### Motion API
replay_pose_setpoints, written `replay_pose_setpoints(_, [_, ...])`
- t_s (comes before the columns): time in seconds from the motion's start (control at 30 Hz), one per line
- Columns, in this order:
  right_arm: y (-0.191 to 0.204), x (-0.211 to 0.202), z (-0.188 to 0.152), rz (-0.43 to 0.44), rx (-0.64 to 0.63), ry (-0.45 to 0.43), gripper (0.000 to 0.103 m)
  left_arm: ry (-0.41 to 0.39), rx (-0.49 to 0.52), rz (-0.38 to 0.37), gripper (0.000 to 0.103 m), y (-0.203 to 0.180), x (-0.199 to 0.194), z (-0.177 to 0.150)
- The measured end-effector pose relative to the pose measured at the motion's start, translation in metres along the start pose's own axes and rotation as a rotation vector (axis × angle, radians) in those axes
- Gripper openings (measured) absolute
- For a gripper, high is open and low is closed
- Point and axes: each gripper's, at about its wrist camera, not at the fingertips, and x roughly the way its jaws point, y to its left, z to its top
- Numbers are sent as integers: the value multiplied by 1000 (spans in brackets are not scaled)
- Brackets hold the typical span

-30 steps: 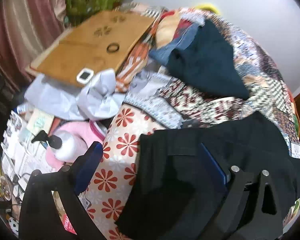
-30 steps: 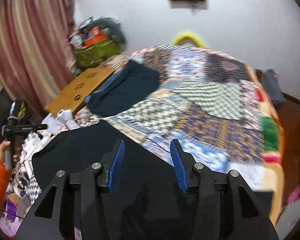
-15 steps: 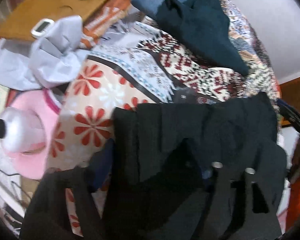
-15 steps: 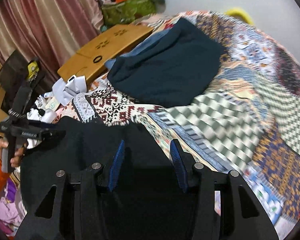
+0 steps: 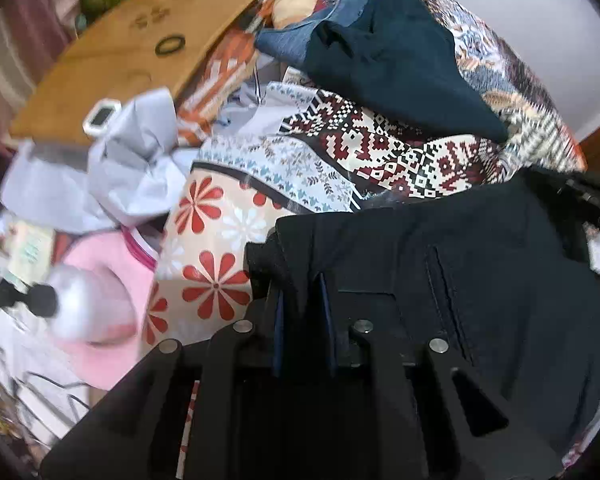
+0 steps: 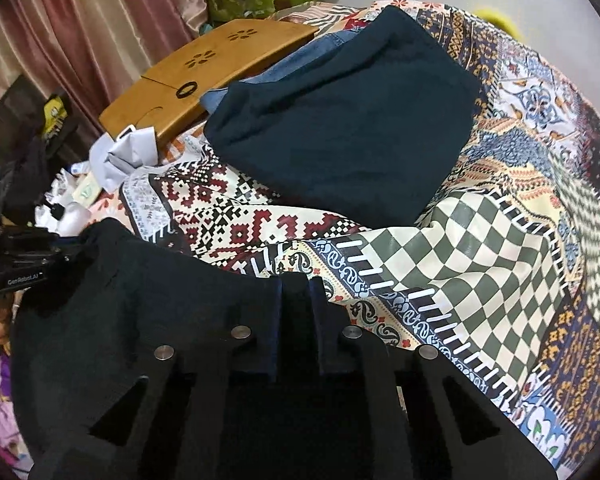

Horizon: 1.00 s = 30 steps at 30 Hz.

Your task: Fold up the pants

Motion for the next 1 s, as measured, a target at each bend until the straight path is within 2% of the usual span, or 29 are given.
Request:
replay_pose_setpoints(0.17, [-1,-37,-10,-21,39,-64,13,-45,-9,77,28,2,-28,-8])
replay_pose_setpoints(0.2, [-1,-46,-14,-23,38,-78,15,-59,-17,63,33,5,-38,-12])
replay_pose_setpoints(0.23, [-1,-56,-18,-27,36,-98,17,-66,-26,55,44,7,-45,-14])
replay_pose_setpoints(0.3, [-1,-81,-31,-47,31,-146,27,-90,-61,33,56,13,-62,-22])
replay_pose_setpoints(0.33, [0,-89,-37,-54,28,-160,29,-99,-78,25,58,15,-68,-27])
replay_pose_setpoints(0.47, [4,-120,-70,-72,18,-207,35,-97,-125,2,61,17,-88,-49])
replay_pose_setpoints(0.73, [-1,-147,-141,-119,48,-225,37,-37,-187,-76,67,3,-93,-90])
replay_pose_setpoints(0.83, [-8,-152,-167,-131,77,-227,37,-11,-248,-104,73,0,-87,-106])
replay_pose_setpoints(1.0, [-27,-158,-206,-158,153,-220,37,26,-358,-165,73,5,-75,-117])
